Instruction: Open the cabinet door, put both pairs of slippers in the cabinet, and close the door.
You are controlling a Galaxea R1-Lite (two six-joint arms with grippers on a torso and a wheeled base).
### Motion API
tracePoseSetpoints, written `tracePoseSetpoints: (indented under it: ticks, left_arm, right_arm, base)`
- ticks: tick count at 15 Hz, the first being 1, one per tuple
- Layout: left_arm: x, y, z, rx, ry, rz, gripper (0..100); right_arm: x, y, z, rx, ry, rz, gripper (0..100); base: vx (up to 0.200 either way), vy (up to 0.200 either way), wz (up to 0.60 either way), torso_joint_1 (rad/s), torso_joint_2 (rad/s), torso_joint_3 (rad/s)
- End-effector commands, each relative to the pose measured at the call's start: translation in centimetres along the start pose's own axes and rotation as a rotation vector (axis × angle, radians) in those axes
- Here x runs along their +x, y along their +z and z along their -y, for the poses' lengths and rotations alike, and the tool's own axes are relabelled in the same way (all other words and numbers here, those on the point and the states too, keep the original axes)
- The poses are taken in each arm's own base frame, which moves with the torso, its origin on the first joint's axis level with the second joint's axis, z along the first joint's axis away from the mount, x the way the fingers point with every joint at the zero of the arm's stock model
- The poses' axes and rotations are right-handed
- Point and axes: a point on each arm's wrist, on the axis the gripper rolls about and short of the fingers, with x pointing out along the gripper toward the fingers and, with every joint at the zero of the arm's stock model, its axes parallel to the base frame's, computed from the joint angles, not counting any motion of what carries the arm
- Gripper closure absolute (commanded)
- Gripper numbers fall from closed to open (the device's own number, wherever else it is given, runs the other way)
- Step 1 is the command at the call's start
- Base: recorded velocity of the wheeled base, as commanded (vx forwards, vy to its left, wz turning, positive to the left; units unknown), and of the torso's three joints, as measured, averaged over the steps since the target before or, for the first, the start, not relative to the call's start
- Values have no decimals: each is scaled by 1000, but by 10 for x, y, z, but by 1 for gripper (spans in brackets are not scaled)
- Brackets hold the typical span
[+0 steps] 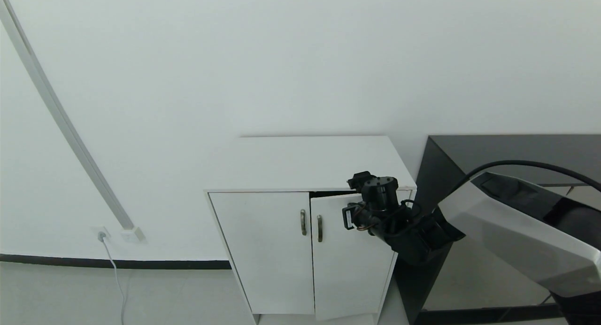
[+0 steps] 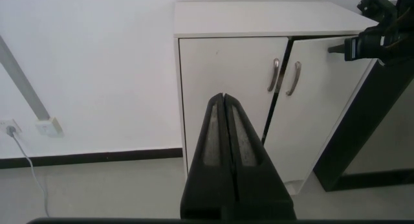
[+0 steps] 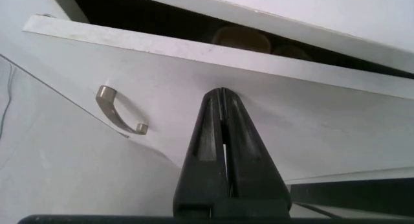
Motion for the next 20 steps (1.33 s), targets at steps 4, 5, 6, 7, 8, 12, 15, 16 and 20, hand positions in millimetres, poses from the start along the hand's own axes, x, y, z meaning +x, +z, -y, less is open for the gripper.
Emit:
tracePoseSetpoints:
  ticks: [4,5,6,7,8,12,15,16,20]
  left_arm:
    - [0,0,0,0,0,-1,100]
    - [0,0,0,0,0,-1,100]
    - [0,0,0,0,0,-1,100]
    - [0,0,0,0,0,-1,100]
    - [0,0,0,0,0,-1,100]
    - [0,0,0,0,0,-1,100]
    - [0,0,0,0,0,-1,100]
    - [0,0,0,0,0,-1,100]
    - [0,0,0,0,-2,-1,100]
  right_arm:
    - [3,6,-1,-5,0,7,100]
    - [3,7,-1,-5,1,10,100]
    - [5,7,-1,-5,-1,7,100]
    - [7,8,-1,-5,-2,8,100]
    - [9,7,0,-6,-4,4,100]
    - [11,8,0,-4,-5,11,100]
    - [12,9,0,-3,-6,13,100]
    - [12,9,0,-3,-6,13,100]
    - [15,10,1,-2,-9,20,100]
  base:
    - [0,0,0,0,0,0]
    - [0,0,0,0,0,0]
    - [0,0,0,0,0,0]
    - [0,0,0,0,0,0]
    - [0,0,0,0,0,0]
    - [0,0,0,0,0,0]
    - [0,0,0,0,0,0]
    - [0,0,0,0,0,0]
    - [0,0,0,0,0,0]
